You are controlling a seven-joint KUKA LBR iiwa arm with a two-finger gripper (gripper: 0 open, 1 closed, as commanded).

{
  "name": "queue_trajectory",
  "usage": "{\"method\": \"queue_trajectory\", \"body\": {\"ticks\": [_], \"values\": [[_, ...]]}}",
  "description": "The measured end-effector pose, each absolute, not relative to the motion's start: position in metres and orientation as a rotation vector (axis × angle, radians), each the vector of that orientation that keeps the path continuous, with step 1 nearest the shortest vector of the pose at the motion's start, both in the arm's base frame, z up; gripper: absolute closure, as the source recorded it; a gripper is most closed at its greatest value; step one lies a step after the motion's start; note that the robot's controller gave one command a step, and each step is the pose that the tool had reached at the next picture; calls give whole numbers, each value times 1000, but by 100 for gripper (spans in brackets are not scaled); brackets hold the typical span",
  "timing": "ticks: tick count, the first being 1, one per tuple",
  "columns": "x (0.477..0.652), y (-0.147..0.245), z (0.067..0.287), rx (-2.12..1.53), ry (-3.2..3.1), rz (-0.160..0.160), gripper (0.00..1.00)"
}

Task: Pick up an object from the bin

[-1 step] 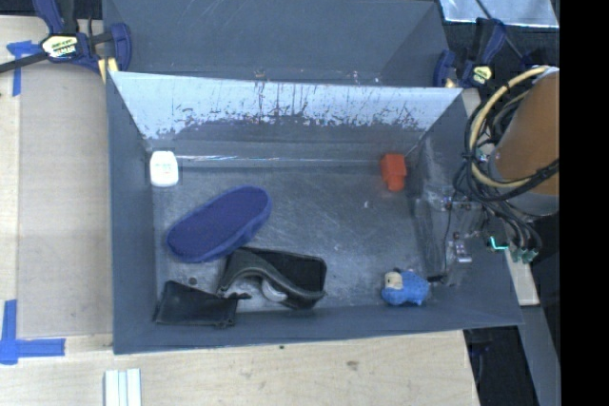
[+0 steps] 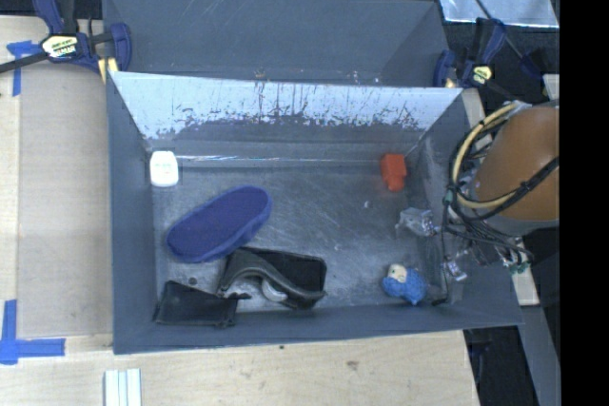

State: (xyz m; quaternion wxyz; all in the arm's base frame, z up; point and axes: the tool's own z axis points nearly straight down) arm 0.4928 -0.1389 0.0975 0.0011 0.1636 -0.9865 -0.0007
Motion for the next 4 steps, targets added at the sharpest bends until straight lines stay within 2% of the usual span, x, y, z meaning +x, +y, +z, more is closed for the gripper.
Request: {"method": "queue_trajectory", "body": {"ticks": [1, 2, 3, 4], "values": [[490, -97, 73, 809, -3039, 8, 0], [502, -61, 72, 847, -3031, 6, 0], [506, 6, 72, 1069, -2958, 6, 0], [507, 5, 73, 1065, -2962, 7, 100]]}}
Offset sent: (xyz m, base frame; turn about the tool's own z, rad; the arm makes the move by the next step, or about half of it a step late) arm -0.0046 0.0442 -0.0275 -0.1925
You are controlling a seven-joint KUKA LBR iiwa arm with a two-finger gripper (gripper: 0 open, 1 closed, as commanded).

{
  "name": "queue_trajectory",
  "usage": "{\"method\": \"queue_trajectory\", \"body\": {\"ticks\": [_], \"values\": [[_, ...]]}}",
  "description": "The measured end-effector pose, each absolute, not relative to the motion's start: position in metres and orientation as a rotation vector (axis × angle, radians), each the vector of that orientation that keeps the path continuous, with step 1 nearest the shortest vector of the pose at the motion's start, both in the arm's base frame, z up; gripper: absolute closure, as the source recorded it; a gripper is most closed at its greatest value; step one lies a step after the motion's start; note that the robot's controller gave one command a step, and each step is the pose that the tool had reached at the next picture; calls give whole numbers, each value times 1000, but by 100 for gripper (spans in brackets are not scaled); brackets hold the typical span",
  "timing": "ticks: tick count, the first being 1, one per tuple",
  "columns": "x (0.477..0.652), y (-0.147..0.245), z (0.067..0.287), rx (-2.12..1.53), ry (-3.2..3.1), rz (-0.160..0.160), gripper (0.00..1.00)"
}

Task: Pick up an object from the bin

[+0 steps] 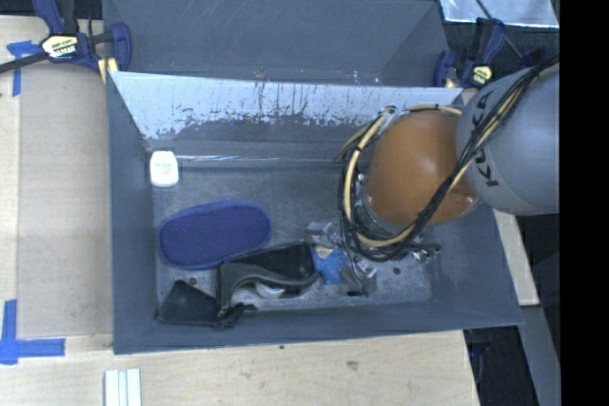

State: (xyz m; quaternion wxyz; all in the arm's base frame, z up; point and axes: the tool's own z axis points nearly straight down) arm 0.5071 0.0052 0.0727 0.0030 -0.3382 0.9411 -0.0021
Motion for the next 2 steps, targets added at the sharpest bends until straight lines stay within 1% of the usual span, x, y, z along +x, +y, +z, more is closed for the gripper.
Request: {"method": "queue_trajectory", "body": {"ticks": [1, 2], "values": [[506, -2, 145, -1060, 2947, -5, 100], [558, -5, 220, -992, 2965, -7, 100]]}}
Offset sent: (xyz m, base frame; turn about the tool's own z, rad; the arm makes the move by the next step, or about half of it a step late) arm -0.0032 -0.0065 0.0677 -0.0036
